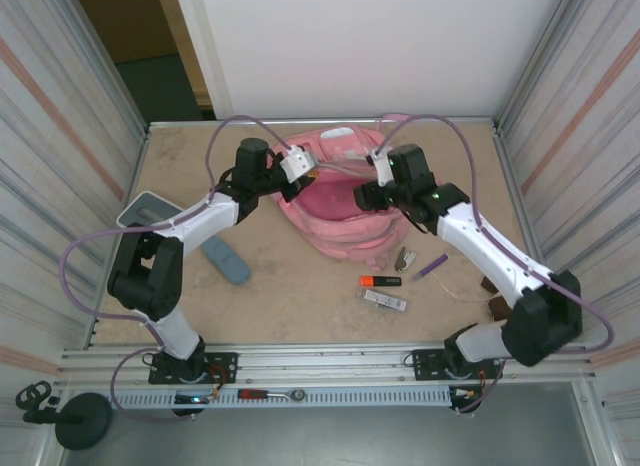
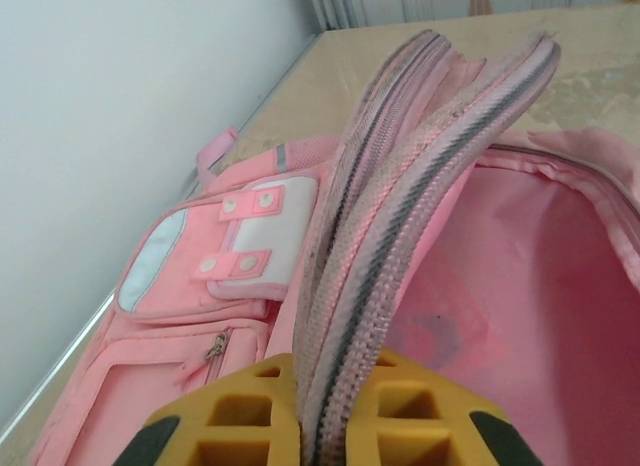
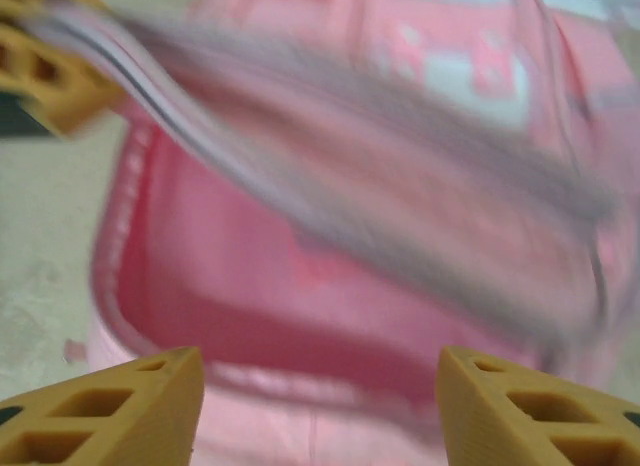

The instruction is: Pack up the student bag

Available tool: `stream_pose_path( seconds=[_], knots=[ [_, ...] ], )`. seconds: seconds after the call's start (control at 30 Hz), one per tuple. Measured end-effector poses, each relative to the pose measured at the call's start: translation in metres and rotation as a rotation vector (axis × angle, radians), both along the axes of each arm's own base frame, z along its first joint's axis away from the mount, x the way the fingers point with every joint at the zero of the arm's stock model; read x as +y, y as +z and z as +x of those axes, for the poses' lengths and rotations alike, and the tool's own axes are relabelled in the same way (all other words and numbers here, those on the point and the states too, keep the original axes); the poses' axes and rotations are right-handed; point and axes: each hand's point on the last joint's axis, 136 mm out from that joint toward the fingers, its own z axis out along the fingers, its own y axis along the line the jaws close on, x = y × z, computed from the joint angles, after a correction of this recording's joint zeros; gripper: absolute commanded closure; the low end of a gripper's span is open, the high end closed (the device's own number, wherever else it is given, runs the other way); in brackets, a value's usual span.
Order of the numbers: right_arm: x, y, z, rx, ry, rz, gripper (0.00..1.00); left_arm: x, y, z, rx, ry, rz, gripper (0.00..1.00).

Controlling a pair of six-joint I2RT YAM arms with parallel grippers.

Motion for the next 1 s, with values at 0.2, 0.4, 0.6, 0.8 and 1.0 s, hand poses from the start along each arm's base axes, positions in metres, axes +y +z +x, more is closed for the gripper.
stream_pose_path(
  seconds=[0.2,0.4,0.6,0.8,1.0],
  knots=[
    [-0.036,-0.070,-0.066,0.211,-0.114,-0.106,0.22,0.004,0.002,0.007,0.061,0.059,-0.055,1.00],
    [0.055,-0.081,-0.121,0.183,0.196,-0.087,0.18,0.006,-0.001,0.013,0.152,0.106,-0.119,1.00],
    [0.172,-0.097,-0.129,0.101,0.399,0.004,0.14,0.007,-0.001,0.019,0.214,0.137,-0.163,1.00],
    [0.259,-0.120,-0.116,0.056,0.456,0.037,0.07,0.006,0.004,0.021,0.241,0.144,-0.177,1.00],
    [0.284,-0.145,-0.105,0.070,0.434,0.063,0.02,0.005,0.004,0.022,0.260,0.146,-0.179,1.00]
  ],
)
